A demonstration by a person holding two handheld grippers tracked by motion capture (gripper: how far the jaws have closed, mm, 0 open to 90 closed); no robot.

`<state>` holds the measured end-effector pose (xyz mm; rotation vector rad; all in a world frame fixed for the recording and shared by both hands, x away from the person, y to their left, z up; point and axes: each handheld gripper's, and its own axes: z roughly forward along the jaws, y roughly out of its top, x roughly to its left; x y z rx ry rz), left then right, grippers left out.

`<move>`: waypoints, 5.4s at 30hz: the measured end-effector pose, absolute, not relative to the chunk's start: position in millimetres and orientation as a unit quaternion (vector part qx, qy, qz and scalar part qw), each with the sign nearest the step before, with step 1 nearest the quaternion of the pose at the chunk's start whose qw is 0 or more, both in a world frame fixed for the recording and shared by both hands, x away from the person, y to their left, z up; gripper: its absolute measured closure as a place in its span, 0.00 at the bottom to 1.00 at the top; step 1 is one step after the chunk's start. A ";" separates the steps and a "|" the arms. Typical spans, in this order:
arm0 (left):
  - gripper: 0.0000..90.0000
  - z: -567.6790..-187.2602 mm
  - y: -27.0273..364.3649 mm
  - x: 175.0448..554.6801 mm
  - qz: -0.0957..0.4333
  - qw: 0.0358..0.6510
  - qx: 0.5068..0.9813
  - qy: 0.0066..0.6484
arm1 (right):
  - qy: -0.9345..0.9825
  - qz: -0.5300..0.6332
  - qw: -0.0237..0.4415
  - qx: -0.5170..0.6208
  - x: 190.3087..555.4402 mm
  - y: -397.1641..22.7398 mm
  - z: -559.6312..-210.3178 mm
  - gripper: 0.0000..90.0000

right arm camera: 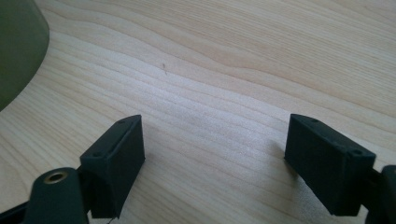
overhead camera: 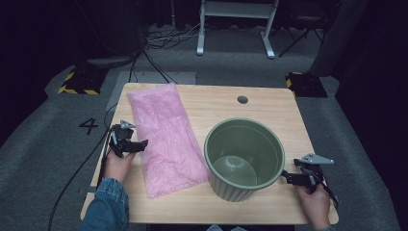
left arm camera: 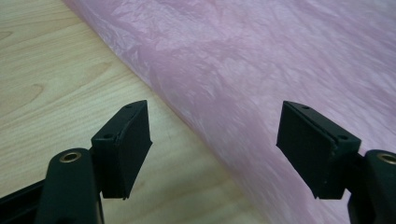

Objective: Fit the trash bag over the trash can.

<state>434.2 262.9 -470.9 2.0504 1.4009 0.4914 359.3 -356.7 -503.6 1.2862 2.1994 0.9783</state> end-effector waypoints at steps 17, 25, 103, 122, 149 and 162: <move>0.17 -487.2 245.4 470.2 0.153 0.244 0.801 0.525 | 0.792 0.352 0.204 0.455 358.9 -355.9 -503.7 0.22; 0.72 -477.6 232.0 465.5 0.142 0.239 0.822 0.497 | 0.792 0.352 0.204 0.455 358.9 -355.8 -503.7 0.22; 0.98 -237.5 242.3 342.8 0.245 0.577 0.735 0.259 | 0.846 0.378 0.152 0.343 352.5 -268.5 -504.1 0.23; 0.98 -193.4 238.0 340.0 0.225 0.616 0.726 0.209 | 0.850 0.378 0.151 0.335 351.9 -261.2 -504.2 0.23; 0.98 -157.1 191.4 343.8 0.189 0.648 0.724 0.143 | 0.852 0.380 0.146 0.329 351.6 -260.4 -504.2 0.23; 0.98 -175.6 142.0 357.7 0.151 0.649 0.734 0.128 | 0.853 0.380 0.146 0.327 352.2 -260.6 -504.2 0.23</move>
